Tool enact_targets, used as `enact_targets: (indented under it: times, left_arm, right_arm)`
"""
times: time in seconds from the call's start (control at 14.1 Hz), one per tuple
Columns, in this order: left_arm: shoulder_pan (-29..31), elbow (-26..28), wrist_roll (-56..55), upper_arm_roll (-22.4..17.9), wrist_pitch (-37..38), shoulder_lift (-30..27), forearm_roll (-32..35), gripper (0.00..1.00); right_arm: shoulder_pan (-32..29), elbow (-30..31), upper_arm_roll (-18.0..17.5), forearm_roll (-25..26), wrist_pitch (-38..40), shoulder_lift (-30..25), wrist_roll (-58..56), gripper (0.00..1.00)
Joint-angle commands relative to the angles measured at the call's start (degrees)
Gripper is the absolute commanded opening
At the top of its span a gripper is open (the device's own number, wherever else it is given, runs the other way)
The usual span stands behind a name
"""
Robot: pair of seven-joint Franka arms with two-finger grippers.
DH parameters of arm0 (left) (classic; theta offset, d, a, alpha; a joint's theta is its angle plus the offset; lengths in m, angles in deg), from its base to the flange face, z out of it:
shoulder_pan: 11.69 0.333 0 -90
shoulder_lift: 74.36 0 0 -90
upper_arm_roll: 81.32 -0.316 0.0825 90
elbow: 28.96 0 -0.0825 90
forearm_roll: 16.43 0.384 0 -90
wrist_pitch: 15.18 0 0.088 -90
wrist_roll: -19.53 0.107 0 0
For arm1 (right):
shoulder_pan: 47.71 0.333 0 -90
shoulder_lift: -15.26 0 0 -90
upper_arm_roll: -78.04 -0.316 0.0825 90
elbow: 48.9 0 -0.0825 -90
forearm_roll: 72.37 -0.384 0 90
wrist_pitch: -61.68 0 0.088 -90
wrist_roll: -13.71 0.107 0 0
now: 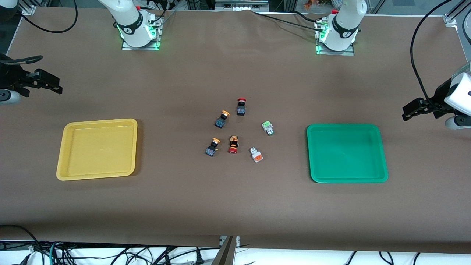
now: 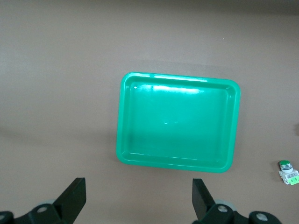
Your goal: Place green and yellow buttons in trays
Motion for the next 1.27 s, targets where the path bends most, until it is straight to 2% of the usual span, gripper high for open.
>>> enact_targets:
  times: [0.0, 0.92, 1.2]
  left_arm:
    - [-0.04, -1.52, 1.17, -0.2, 0.91, 0.6, -1.33, 1.0]
    - [-0.13, -1.52, 1.26, -0.2, 0.91, 0.6, -1.25, 1.0]
    - [-0.13, -1.61, 0.82, -0.28, 1.0, 0.6, -0.98, 1.0]
  right_arm:
    - [-0.64, -1.34, -0.67, 0.2, 0.51, 0.42, 0.44, 1.0]
    - [-0.47, -1.34, -0.76, 0.47, 0.25, 1.39, 0.0, 1.0]
    - [0.4, -1.25, -1.03, -0.15, -1.42, 3.84, 0.18, 1.0]
